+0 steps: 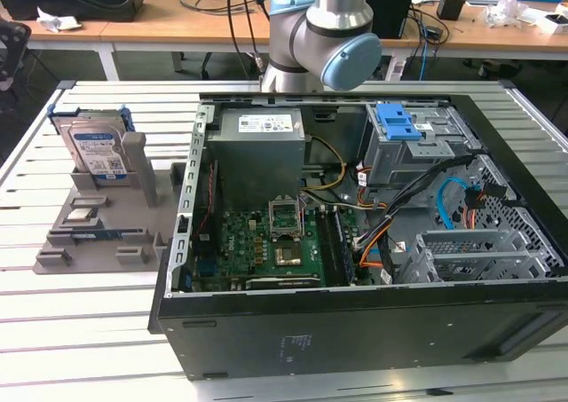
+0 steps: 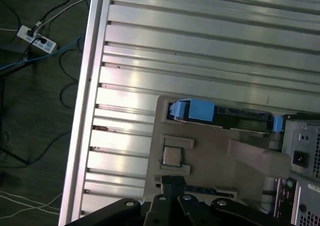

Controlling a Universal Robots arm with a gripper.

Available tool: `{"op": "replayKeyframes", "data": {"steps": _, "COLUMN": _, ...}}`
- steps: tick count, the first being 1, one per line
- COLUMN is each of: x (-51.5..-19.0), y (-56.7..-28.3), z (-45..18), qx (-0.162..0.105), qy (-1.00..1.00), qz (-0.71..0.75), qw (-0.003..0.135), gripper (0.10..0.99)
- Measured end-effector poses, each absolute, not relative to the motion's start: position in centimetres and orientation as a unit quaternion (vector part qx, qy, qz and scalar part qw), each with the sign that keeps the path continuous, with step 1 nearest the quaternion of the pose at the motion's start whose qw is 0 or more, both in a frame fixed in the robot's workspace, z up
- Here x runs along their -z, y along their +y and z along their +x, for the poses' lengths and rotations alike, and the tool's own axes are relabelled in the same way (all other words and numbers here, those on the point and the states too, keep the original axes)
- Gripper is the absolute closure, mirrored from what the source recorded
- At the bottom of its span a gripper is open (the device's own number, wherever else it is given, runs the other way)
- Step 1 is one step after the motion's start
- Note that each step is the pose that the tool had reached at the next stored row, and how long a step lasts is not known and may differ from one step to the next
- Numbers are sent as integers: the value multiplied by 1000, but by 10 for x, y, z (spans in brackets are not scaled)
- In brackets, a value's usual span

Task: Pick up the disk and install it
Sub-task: 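Pick up the disk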

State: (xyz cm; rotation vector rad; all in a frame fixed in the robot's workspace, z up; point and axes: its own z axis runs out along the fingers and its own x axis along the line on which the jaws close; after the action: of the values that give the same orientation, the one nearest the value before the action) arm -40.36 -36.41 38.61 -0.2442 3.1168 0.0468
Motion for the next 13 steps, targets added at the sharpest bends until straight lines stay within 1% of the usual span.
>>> {"op": "replayKeyframes", "data": {"steps": 13, "x": -386, "y": -364, "z": -403, "qx": -16, "qy": 984, "qz": -175, "qw": 6, "gripper": 980}}
